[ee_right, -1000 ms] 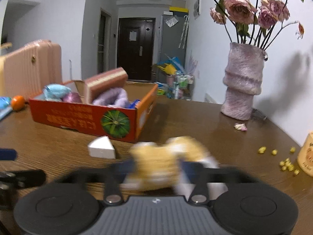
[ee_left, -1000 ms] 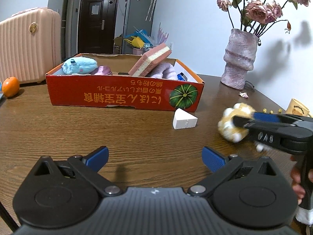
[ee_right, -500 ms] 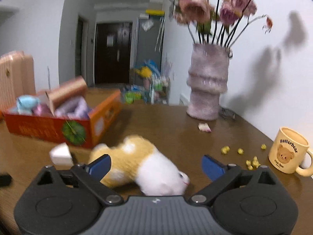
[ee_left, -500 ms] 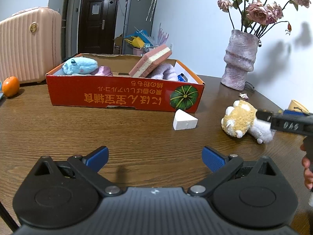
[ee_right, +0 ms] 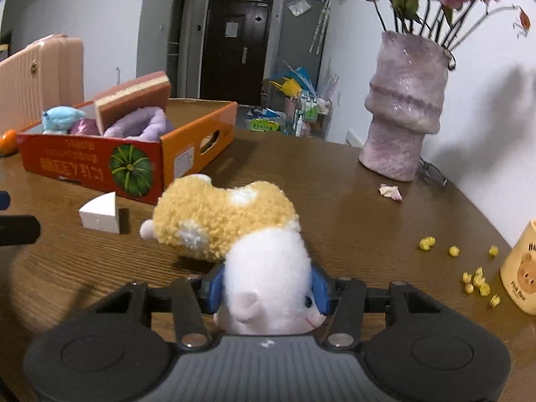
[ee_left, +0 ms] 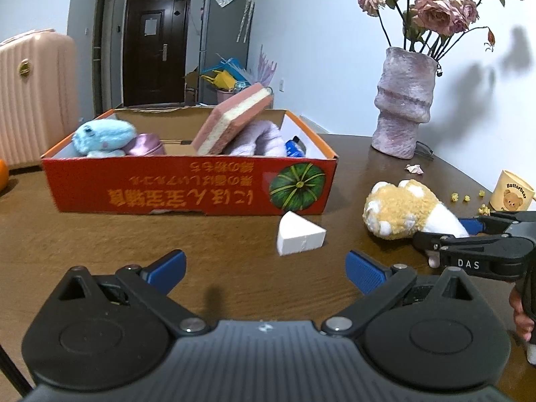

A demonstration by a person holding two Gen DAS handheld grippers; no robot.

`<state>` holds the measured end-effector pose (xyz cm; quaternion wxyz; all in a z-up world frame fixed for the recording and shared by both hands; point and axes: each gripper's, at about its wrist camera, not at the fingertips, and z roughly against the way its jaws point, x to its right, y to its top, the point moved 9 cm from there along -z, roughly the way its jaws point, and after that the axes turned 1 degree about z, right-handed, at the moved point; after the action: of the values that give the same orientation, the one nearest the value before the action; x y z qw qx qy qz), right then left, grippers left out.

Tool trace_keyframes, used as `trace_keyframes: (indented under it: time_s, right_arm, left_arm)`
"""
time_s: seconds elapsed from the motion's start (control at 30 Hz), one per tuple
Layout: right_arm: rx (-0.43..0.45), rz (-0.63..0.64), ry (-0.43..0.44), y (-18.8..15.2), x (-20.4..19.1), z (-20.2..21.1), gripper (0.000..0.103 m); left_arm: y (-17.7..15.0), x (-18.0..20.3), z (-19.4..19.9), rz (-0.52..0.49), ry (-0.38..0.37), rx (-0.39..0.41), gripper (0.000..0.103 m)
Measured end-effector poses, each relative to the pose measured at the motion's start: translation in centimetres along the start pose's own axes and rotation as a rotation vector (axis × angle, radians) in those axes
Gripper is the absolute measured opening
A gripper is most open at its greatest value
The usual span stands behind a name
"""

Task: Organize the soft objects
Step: 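Close the right gripper on the yellow-and-white plush toy, then close the left gripper on the white triangular sponge while the right holds the plush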

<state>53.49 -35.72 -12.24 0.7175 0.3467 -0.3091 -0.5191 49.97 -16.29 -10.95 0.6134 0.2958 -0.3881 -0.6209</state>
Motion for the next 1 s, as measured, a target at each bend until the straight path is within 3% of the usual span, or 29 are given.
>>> trace_keyframes:
  time_s: [0.47, 0.87, 0.97, 1.0]
  right_arm:
    - [0.146, -0.075, -0.148, 1.5, 1.5, 1.9, 0.047]
    - [0.170, -0.105, -0.197, 1.7, 2.3, 2.2, 0.047]
    - [0.168, -0.105, -0.197, 1.7, 2.3, 2.1, 0.047]
    - [0.168, -0.105, -0.197, 1.7, 2.3, 2.1, 0.047]
  left_arm:
    - [1.8, 2.3, -4.3, -0.050, 0.000, -0.013, 0.103]
    - [2.0, 2.9, -8.0, -0.061, 0.059, -0.084, 0.103]
    - [1.9, 3.4, -8.0, -0.095, 0.059, -0.080, 0.096]
    - [1.8, 3.6, -8.0, -0.105, 0.057, -0.081, 0.089]
